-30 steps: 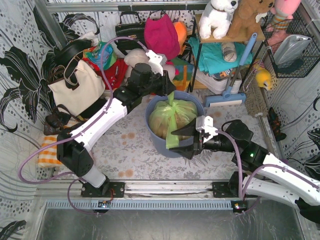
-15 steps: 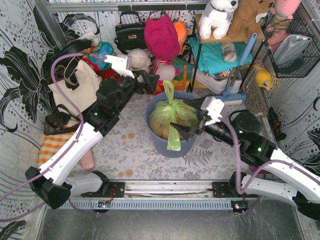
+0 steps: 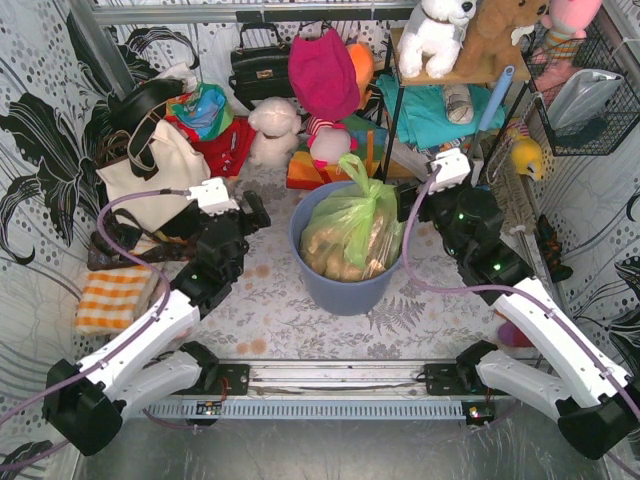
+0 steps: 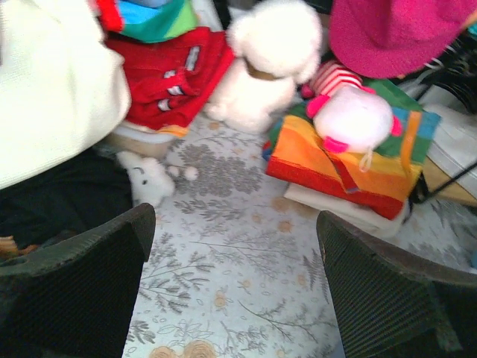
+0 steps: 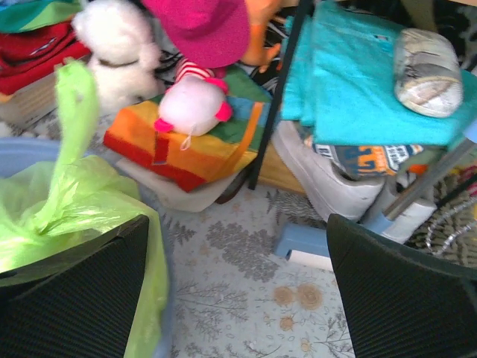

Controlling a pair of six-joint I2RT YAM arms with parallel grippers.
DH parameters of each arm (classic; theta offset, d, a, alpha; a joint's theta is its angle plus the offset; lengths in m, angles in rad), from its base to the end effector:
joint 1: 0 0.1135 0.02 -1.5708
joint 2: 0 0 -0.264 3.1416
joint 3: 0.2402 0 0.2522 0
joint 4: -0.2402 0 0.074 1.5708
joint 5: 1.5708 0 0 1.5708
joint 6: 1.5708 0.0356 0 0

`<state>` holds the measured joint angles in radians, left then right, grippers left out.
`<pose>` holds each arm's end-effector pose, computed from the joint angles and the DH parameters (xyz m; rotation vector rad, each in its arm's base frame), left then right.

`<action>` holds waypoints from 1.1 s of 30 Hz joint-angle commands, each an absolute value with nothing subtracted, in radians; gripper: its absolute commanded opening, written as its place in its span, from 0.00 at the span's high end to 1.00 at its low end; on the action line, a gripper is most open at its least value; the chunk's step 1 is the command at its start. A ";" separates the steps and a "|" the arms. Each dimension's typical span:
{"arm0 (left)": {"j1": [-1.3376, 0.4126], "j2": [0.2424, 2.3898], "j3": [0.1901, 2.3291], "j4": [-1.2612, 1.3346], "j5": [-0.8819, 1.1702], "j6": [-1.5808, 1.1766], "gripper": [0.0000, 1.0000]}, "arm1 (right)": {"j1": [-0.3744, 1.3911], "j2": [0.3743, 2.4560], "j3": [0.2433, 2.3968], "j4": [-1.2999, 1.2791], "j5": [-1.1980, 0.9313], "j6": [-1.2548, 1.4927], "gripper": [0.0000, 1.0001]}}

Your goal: Tie the trash bag

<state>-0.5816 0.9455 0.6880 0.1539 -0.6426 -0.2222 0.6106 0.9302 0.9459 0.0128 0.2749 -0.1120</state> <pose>0.1952 -0.1028 0.3126 -0.1845 1.6439 -0.0734 0.1812 0.1150 0.3921 -0.3373 1.5090 0.1834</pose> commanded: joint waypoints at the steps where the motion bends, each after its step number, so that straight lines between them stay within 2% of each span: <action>1: -0.571 0.908 0.631 0.298 -0.815 -0.214 0.02 | 0.514 0.911 0.949 0.070 0.188 -0.052 0.01; 7: -0.560 0.920 0.579 0.320 -0.847 -0.215 0.02 | 0.495 0.869 0.935 0.063 0.034 -0.090 0.03; 12: -0.549 0.940 0.558 0.317 -0.855 -0.221 0.02 | 0.494 0.790 0.930 0.024 -0.192 -0.122 0.03; 16: -0.548 0.926 0.597 0.300 -0.778 -0.231 0.02 | 0.494 0.760 0.953 -0.025 -0.314 -0.109 0.01; 18: -0.548 0.926 0.675 0.247 -0.698 -0.252 0.02 | 0.494 0.759 0.970 -0.056 -0.366 -0.073 0.01; 20: -0.548 0.953 0.792 0.153 -0.593 -0.269 0.01 | 0.493 0.770 0.995 -0.094 -0.401 -0.007 0.07; 24: -0.548 1.072 1.095 -0.015 -0.350 -0.291 0.01 | 0.494 0.810 1.071 -0.237 -0.338 0.274 0.24; 27: -0.548 1.195 1.295 -0.119 -0.136 -0.310 0.01 | 0.494 0.833 1.131 -0.343 -0.378 0.453 0.33; 31: -0.549 1.367 1.515 -0.208 0.137 -0.365 0.04 | 0.494 0.800 1.097 -0.322 -0.442 0.663 0.38; 33: -0.551 1.444 1.582 -0.227 0.259 -0.394 0.10 | 0.494 0.770 1.063 -0.321 -0.411 0.774 0.44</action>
<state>-0.5533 1.3125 1.4857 -0.0978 -0.0784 -0.3260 0.4988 0.8188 1.0916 -0.2951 -0.3897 0.4808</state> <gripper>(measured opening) 0.948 0.599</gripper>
